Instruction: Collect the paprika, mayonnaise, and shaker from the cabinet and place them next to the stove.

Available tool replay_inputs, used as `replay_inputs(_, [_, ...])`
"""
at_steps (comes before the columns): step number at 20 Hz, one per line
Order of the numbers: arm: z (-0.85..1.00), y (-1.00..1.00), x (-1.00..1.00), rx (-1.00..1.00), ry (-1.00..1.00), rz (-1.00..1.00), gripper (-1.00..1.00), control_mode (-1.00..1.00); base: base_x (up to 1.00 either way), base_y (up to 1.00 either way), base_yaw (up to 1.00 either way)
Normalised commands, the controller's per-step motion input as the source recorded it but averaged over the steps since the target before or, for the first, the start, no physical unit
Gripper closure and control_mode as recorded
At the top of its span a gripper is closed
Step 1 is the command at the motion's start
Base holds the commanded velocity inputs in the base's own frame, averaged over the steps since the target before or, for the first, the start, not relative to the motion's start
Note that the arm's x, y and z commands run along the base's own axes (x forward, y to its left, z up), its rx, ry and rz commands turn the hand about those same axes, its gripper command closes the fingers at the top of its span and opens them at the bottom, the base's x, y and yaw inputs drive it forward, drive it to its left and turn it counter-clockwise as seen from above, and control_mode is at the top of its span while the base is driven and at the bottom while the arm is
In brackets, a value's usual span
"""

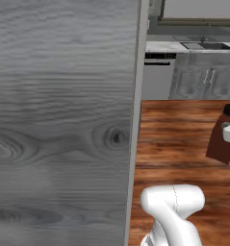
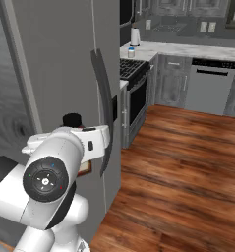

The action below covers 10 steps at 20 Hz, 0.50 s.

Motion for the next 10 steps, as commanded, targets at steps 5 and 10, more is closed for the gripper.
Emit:
replay_inputs(5, [0.00, 0.00, 0.00, 0.00, 0.00, 0.00, 1.00, 1.00, 0.88, -0.12, 0.46])
replay_inputs(10, [0.00, 0.00, 0.00, 0.00, 0.00, 0.00, 1.00, 1.00, 0.51, -0.56, 0.30])
